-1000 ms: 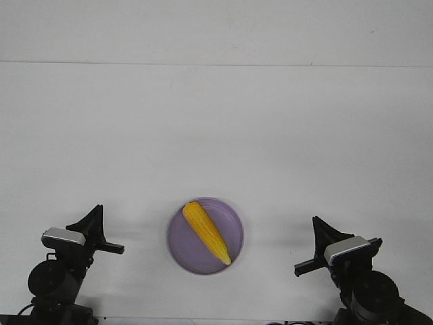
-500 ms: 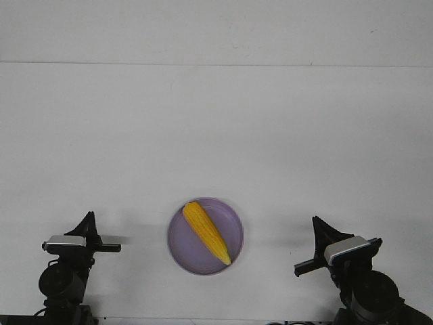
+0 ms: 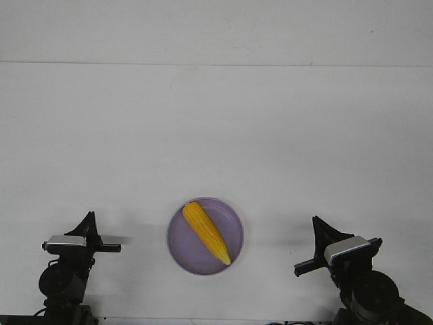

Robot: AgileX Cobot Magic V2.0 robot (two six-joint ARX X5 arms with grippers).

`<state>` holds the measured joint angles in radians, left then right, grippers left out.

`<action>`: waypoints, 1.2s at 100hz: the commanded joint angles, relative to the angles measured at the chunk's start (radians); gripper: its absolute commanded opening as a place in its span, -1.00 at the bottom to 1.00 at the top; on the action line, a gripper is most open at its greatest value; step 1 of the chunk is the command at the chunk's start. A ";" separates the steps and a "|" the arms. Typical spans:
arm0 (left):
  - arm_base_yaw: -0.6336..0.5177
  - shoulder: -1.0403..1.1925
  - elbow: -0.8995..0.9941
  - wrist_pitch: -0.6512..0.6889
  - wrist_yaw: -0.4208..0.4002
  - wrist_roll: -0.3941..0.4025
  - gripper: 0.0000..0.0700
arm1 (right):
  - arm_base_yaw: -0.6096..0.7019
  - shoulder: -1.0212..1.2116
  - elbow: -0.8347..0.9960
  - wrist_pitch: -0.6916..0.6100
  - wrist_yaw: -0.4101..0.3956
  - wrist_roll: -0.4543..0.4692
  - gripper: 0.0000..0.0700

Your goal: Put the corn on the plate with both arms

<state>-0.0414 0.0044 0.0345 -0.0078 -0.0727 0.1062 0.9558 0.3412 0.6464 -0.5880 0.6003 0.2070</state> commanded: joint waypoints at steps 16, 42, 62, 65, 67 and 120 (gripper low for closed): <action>0.002 -0.002 -0.021 0.010 0.002 0.009 -0.96 | 0.012 0.005 0.009 0.027 0.022 -0.004 -0.96; 0.002 -0.002 -0.021 0.010 0.002 0.009 -0.96 | -0.278 -0.018 -0.072 0.129 -0.084 -0.163 -0.96; 0.002 -0.002 -0.021 0.010 0.002 0.009 -0.96 | -0.763 -0.136 -0.320 0.353 -0.523 -0.298 -0.96; 0.002 -0.002 -0.021 0.010 0.002 0.009 -0.96 | -0.818 -0.159 -0.354 0.377 -0.562 -0.302 -0.96; 0.002 -0.002 -0.021 0.010 0.002 0.009 -0.96 | -0.851 -0.174 -0.375 0.389 -0.581 -0.302 -0.96; 0.002 -0.002 -0.021 0.010 0.002 0.009 -0.96 | -1.023 -0.340 -0.634 0.457 -0.630 -0.222 -0.96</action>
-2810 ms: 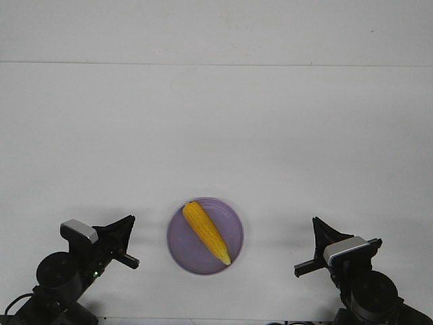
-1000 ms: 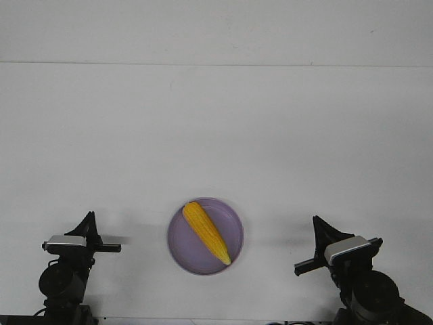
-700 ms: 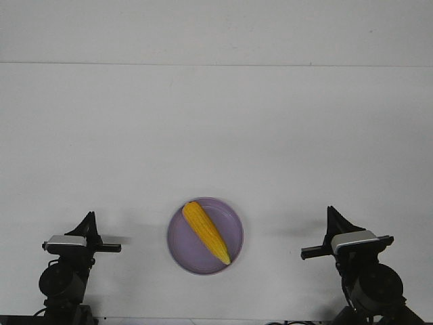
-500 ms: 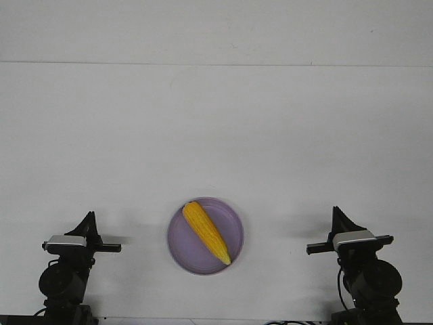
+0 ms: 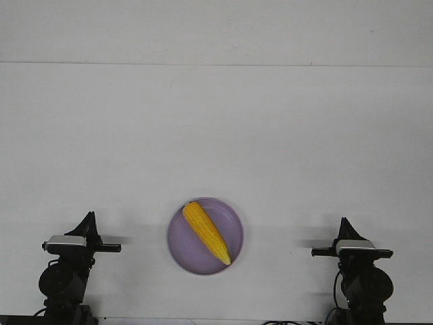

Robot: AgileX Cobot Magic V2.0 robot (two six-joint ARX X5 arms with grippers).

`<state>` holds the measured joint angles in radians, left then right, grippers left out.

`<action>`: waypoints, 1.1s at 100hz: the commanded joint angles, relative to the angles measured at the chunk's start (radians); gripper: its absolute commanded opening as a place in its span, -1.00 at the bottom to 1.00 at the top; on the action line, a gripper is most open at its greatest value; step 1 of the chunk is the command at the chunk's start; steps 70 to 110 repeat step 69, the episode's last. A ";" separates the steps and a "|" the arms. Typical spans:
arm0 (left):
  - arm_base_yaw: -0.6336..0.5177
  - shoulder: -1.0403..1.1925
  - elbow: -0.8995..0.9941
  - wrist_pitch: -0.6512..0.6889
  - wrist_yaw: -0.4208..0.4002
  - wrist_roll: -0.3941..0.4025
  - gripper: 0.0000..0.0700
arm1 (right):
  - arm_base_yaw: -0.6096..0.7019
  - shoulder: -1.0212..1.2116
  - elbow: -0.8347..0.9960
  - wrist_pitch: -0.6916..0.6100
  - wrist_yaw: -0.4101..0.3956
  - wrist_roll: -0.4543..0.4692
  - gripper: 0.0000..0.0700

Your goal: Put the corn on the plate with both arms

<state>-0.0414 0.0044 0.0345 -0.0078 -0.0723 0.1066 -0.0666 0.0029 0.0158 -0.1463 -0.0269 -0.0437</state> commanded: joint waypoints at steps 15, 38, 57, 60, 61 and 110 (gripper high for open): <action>0.002 -0.002 -0.021 0.010 0.002 0.008 -0.96 | -0.001 -0.002 -0.003 0.027 -0.002 0.031 -0.96; 0.002 -0.002 -0.021 0.010 0.002 0.008 -0.96 | -0.001 -0.002 -0.003 0.043 0.000 0.029 -0.96; 0.002 -0.002 -0.021 0.010 0.002 0.008 -0.96 | -0.001 -0.002 -0.003 0.043 0.000 0.029 -0.96; 0.002 -0.002 -0.021 0.010 0.002 0.008 -0.96 | -0.001 -0.002 -0.003 0.043 0.000 0.029 -0.96; 0.002 -0.002 -0.021 0.010 0.002 0.008 -0.96 | -0.001 -0.002 -0.003 0.043 0.000 0.028 -0.96; 0.002 -0.002 -0.021 0.010 0.002 0.008 -0.96 | -0.001 -0.002 -0.003 0.043 0.000 0.029 -0.96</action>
